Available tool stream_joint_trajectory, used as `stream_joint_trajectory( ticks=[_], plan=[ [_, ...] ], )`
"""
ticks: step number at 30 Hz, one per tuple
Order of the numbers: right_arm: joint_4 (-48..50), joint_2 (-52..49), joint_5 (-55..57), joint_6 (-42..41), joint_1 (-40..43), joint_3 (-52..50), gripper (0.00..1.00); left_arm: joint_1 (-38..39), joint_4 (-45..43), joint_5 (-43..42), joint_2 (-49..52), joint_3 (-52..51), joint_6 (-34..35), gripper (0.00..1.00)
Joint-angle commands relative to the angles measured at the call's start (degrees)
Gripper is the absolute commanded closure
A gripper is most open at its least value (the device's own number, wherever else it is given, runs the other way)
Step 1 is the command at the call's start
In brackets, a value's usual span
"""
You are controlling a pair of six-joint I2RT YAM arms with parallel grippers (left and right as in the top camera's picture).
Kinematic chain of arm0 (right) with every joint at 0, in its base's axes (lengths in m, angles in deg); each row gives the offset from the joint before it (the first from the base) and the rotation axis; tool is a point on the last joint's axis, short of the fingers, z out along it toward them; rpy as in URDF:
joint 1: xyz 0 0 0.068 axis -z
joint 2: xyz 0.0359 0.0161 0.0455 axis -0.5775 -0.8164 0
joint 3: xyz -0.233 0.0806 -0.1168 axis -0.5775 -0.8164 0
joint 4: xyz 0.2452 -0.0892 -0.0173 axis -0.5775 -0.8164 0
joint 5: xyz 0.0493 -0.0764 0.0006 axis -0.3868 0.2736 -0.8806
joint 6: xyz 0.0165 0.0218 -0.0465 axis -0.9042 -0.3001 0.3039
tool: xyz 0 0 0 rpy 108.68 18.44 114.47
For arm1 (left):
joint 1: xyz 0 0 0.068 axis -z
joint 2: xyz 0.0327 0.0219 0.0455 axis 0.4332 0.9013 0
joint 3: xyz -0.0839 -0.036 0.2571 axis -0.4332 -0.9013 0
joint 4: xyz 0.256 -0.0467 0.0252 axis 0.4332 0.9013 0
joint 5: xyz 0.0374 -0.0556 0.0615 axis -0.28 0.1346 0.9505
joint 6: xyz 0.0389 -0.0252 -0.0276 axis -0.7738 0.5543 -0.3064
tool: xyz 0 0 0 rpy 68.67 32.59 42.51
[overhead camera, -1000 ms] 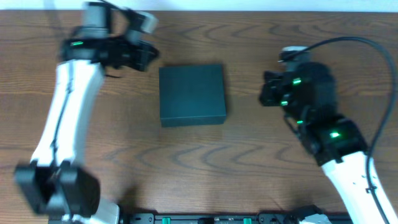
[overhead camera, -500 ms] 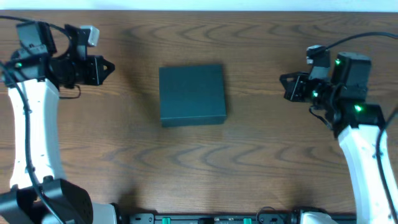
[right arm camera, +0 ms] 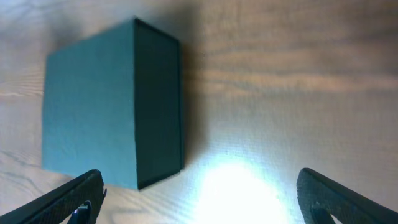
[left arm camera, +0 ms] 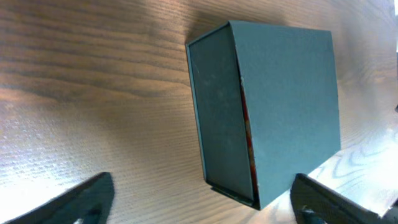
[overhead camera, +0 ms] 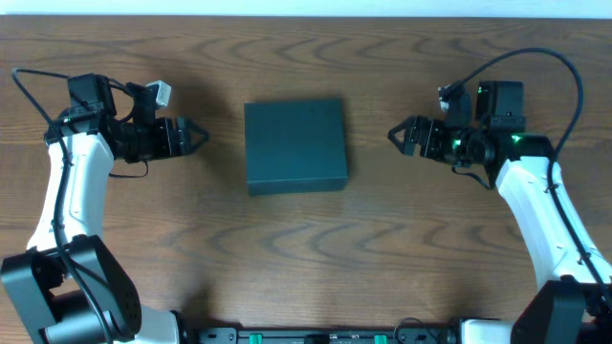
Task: Pack container
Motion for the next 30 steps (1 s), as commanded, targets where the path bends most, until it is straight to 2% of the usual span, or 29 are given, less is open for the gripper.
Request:
stream_joint_trajectory(
  ticks=[1, 20, 24, 30],
  plan=[
    [-0.48, 0.33, 1.09, -0.79, -0.61, -0.09, 0.01, -0.04, 0.39, -0.83, -0.70, 0.81, 2.05, 0.05],
    [-0.48, 0.33, 1.09, -0.79, -0.63, -0.09, 0.01, -0.11, 0.35, -0.57, -0.70, 0.81, 2.05, 0.05],
    [-0.48, 0.33, 1.09, -0.79, -0.63, -0.09, 0.01, -0.13, 3.32, 7.23, -1.29, 0.81, 2.25, 0.05],
    [-0.48, 0.33, 1.09, -0.79, -0.63, -0.09, 0.01, -0.04, 5.92, 8.96, -10.08, 0.79, 4.22, 0.05]
  ],
)
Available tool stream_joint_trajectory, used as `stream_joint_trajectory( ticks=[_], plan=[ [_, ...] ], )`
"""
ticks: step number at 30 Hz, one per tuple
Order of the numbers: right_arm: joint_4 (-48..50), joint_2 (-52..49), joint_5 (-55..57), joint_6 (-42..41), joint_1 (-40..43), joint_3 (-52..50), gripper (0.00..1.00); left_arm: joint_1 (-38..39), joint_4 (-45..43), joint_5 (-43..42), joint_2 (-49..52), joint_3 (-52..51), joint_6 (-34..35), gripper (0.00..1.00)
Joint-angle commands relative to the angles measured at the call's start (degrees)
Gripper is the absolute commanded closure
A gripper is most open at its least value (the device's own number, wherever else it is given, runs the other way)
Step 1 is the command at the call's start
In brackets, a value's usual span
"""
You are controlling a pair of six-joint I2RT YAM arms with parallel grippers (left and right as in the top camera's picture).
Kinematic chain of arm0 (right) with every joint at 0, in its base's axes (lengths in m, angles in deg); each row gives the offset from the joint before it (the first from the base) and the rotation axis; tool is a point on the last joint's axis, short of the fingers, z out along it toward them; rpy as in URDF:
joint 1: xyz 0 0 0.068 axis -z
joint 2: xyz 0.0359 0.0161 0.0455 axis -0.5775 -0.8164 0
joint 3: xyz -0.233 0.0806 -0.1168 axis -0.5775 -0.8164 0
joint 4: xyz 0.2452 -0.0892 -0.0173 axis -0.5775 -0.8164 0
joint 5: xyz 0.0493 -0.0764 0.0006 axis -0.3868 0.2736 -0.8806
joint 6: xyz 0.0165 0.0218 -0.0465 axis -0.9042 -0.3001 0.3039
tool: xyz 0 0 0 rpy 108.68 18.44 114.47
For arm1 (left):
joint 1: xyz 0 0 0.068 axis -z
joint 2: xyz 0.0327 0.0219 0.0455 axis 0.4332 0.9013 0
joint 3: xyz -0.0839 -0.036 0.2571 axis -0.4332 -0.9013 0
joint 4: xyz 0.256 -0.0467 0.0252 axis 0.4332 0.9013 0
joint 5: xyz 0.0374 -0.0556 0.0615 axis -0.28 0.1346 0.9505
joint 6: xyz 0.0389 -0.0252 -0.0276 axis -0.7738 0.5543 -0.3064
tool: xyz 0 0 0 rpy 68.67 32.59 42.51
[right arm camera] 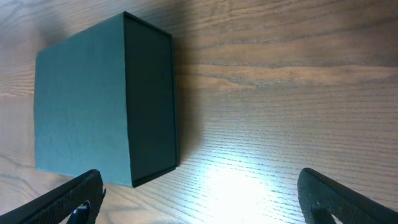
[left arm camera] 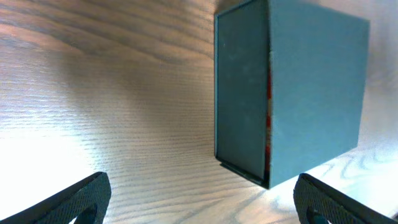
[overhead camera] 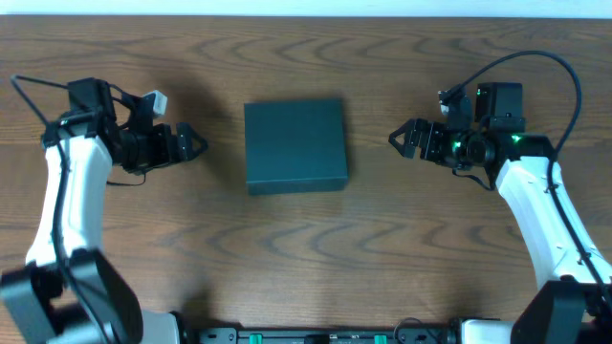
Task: Pack container
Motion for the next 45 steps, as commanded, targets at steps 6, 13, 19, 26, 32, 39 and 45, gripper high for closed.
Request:
stream_joint_trajectory(
  ticks=[6, 13, 19, 26, 32, 39, 45],
  plan=[
    [-0.02, 0.33, 0.15, -0.68, -0.63, -0.11, 0.01, 1.70, 0.00, 18.40, -21.20, -0.55, 9.60, 0.05],
    [-0.02, 0.33, 0.15, -0.68, -0.63, -0.11, 0.01, 2.60, -0.52, 28.06, -45.46, -12.94, 11.54, 0.05],
    [-0.02, 0.33, 0.15, -0.68, -0.61, -0.11, 0.01, 2.60, -2.80, 28.15, -63.58, -25.49, 11.56, 0.05],
    [-0.02, 0.33, 0.15, -0.68, -0.63, -0.11, 0.01, 2.60, -6.95, 27.80, -77.46, -38.97, 13.11, 0.05],
    [-0.02, 0.33, 0.15, -0.68, -0.63, -0.11, 0.01, 2.60, -10.43, 27.85, -85.55, -49.33, 13.07, 0.05],
    [-0.02, 0.33, 0.15, -0.68, -0.63, -0.11, 0.01, 2.62, -16.15, 29.03, -90.90, -58.01, 13.09, 0.05],
    [-0.02, 0.33, 0.15, -0.68, -0.63, -0.11, 0.01, 3.04, -20.55, 33.44, -90.88, -62.03, 16.61, 0.05]
  ],
)
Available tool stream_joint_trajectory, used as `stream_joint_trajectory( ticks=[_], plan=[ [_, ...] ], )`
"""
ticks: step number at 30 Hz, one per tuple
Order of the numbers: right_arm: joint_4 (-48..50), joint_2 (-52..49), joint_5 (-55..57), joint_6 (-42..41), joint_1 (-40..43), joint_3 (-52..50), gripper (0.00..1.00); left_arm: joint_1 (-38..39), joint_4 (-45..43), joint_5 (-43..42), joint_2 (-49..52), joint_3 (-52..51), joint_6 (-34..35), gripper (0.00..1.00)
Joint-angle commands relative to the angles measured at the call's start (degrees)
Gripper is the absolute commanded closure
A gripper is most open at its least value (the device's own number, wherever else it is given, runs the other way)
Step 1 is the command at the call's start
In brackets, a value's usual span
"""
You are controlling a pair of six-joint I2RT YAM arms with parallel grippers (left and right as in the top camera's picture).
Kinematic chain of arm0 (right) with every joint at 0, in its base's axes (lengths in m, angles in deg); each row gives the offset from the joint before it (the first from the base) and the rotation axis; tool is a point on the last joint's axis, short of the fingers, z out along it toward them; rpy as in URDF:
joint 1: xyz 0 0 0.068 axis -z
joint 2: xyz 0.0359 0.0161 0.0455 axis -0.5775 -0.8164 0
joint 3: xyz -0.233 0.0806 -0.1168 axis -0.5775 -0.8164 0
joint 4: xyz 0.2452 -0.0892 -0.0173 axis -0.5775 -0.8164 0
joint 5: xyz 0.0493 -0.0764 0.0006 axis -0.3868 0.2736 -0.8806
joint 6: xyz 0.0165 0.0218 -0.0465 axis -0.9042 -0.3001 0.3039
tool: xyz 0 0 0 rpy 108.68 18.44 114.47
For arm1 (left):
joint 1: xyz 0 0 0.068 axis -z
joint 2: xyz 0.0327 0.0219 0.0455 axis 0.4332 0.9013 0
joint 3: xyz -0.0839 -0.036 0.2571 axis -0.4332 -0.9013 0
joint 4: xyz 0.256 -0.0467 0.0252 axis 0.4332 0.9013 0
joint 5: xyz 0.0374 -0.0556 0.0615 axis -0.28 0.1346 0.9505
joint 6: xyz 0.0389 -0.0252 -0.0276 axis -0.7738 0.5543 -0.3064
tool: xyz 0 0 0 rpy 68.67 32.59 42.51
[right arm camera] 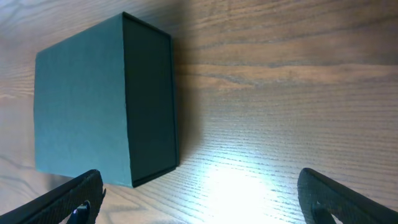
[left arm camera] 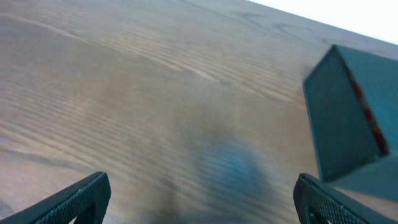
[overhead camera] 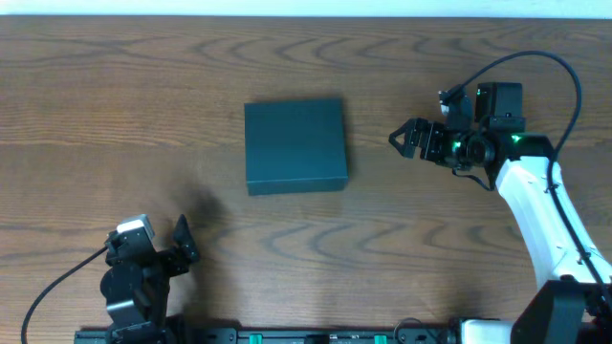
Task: Pack container
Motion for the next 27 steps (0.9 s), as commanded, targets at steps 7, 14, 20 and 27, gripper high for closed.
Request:
stream_joint_trajectory(
  ticks=[7, 14, 20, 27],
  plan=[
    [0.00, 0.33, 0.02, -0.28, -0.61, -0.09, 0.01, 0.57, -1.60, 6.01, -0.59, -2.05, 3.02, 0.05],
    [0.00, 0.33, 0.02, -0.28, -0.63, -0.09, 0.01, 0.55, -1.49, 5.79, -0.52, -2.03, 2.51, 0.05],
    [0.00, 0.33, 0.02, -0.28, -0.63, -0.09, 0.01, 0.55, -1.49, 5.79, -0.52, -2.03, 2.51, 0.05],
    [0.00, 0.33, 0.02, -0.28, -0.63, -0.09, 0.01, 0.55, -1.49, 5.79, -0.52, -2.03, 2.51, 0.05]
  ],
)
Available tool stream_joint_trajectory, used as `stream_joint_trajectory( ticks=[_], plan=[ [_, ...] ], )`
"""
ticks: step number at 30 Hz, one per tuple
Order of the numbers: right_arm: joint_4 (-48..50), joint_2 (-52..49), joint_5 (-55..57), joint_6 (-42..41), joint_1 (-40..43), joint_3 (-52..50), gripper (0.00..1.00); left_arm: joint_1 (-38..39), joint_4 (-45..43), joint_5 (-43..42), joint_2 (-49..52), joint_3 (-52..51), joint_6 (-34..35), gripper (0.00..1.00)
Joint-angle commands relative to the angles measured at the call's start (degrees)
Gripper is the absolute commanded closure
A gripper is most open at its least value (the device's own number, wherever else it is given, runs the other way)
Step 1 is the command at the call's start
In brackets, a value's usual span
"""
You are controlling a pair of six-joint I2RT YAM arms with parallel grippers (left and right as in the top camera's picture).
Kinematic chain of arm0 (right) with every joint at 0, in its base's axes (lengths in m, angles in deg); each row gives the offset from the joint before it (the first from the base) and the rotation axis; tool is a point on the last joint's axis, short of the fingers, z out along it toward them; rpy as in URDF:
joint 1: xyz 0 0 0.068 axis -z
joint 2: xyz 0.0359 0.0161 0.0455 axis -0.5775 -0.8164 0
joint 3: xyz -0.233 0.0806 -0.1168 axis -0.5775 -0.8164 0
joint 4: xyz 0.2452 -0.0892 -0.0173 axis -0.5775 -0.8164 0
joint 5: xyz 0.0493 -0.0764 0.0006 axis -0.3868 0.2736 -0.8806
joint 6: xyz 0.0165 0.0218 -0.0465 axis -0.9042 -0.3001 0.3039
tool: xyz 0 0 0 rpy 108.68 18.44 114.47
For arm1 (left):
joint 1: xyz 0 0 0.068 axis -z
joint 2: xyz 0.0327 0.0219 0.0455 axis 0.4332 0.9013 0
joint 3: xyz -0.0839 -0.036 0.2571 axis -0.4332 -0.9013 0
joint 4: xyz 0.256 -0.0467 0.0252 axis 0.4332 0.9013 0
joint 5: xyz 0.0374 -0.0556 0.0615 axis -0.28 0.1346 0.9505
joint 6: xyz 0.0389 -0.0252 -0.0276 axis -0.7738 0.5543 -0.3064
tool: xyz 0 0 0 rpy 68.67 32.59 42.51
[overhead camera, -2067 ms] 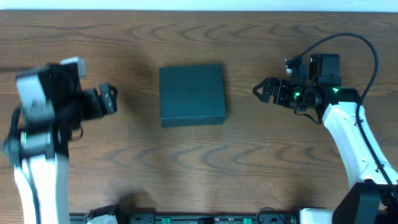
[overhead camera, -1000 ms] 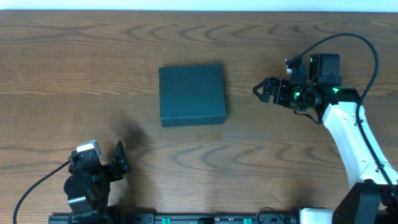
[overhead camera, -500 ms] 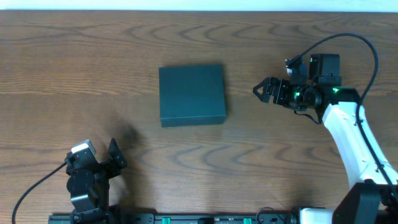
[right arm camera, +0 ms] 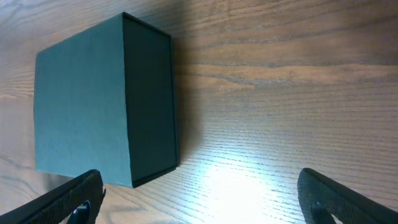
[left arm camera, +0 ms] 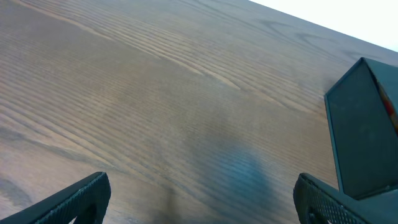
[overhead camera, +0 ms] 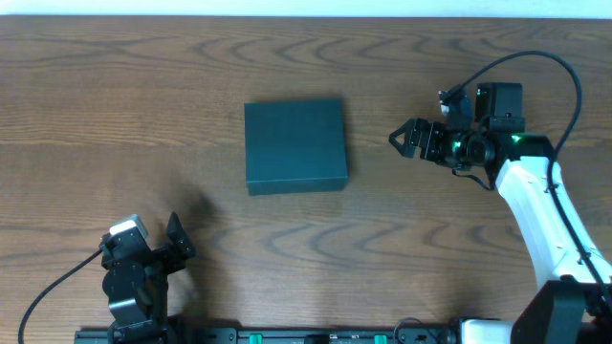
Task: Pack container
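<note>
A dark teal closed box sits mid-table; a red sliver shows along its seam in the left wrist view. My left gripper is folded back at the near left edge of the table, open, far from the box. The right gripper hovers to the box's right, open and empty, facing the box. In each wrist view only the dark finger pads peek in at the bottom corners.
Brown wood-grain table all round the box. A bright patch of wrist light falls on the wood in front of the right gripper. The table's far edge runs along the top of the overhead view.
The left arm has settled slightly lower and further left at the near table edge; the box sits further right in its wrist view. The right arm and box are unchanged.
Both grippers stood open on either side of the closed box. The left gripper then sat a little further left of it, and afterwards was folded back at the near left edge, where it stays. The right gripper kept its place beside the box throughout.
</note>
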Motion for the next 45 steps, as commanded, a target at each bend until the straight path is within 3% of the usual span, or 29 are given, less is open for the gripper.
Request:
stream_joint_trajectory(
  ticks=[1, 12, 17, 24, 31, 36, 45],
  plan=[
    [0.00, 0.33, 0.02, -0.31, -0.63, -0.09, 0.01, 0.28, -0.04, 1.38, -0.39, -0.94, 0.04, 0.05],
    [-0.02, 0.66, 0.02, -0.31, -0.63, -0.09, 0.01, 0.28, -0.04, 1.38, -0.39, -0.94, 0.04, 0.05],
    [-0.02, 5.38, 2.47, 0.04, -0.85, -0.09, 0.01, 0.28, -0.04, 1.38, -0.39, -0.94, 0.04, 0.05],
    [-3.91, 22.95, 16.79, 4.96, -2.49, -0.98, 0.01, 0.28, -0.02, 1.38, -0.39, -0.94, 0.04, 0.05],
    [1.22, 42.93, 17.59, 18.12, -4.61, -7.69, 0.01, 0.28, -0.04, 1.38, -0.39, -0.94, 0.04, 0.05],
    [3.34, 55.52, 18.23, 21.97, -4.59, -18.01, 0.01, 0.28, -0.02, 1.38, -0.39, -0.94, 0.04, 0.05],
    [8.63, 77.77, 17.92, 21.77, -4.59, -42.69, 0.01, 0.28, -0.04, 1.38, -0.39, -0.94, 0.04, 0.05]
  ],
)
